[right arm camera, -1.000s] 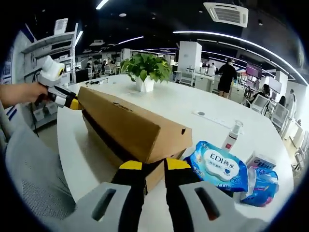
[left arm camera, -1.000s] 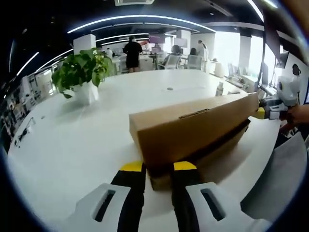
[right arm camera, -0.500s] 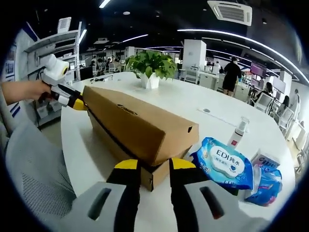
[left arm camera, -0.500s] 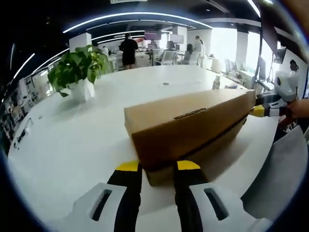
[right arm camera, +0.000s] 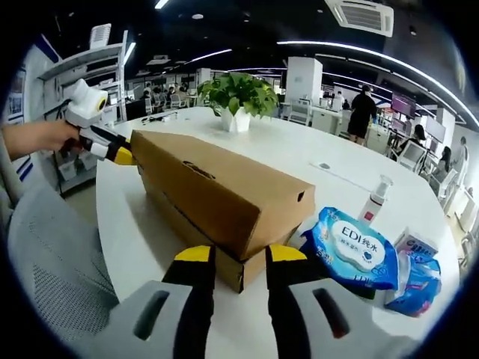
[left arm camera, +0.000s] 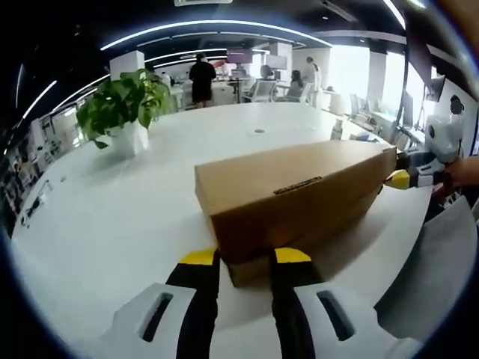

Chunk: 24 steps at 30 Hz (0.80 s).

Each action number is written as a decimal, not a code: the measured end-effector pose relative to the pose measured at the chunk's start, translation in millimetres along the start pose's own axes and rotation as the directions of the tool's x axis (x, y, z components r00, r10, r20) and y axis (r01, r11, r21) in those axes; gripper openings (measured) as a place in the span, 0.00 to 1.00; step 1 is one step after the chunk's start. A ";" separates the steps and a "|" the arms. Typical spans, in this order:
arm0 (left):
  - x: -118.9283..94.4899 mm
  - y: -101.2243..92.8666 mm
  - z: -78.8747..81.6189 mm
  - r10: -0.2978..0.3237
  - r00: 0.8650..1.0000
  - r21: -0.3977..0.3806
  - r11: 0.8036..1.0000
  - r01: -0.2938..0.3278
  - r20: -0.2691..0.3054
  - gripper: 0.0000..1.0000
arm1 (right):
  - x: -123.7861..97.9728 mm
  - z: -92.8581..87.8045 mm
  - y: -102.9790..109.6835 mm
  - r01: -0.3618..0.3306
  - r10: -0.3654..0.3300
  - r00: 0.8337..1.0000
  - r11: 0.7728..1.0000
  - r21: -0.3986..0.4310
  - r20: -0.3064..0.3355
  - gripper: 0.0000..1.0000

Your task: Operate the shoe box by opening the lid, removing the specified soft item, and placing it in the target area until the item is outside and the box remains undamaged.

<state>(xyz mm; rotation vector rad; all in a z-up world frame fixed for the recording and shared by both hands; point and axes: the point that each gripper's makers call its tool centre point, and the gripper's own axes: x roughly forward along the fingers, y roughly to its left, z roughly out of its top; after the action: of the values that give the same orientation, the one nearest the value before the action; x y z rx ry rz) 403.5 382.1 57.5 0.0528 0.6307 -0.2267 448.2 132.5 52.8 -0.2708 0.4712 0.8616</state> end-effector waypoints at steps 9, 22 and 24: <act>-1.5 -0.5 -8.4 -0.005 1.000 -0.012 1.000 0.005 -0.015 0.26 | 0.8 -3.9 1.1 -0.001 0.001 1.000 1.000 0.001 -0.014 0.25; 7.0 -4.1 -22.1 -0.020 0.999 -0.023 1.000 0.019 -0.045 0.27 | 4.0 -16.7 1.9 -0.006 0.006 0.999 1.000 0.011 -0.050 0.26; 7.2 -3.3 -24.2 -0.018 0.998 -0.018 1.000 0.017 -0.054 0.27 | 3.7 -17.0 1.2 -0.005 0.006 0.999 0.999 0.033 -0.047 0.26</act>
<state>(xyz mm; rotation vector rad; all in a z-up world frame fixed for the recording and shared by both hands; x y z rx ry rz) 394.4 380.3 33.8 0.0362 0.6869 -0.2374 444.5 128.7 36.3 -0.2602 0.5302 0.8534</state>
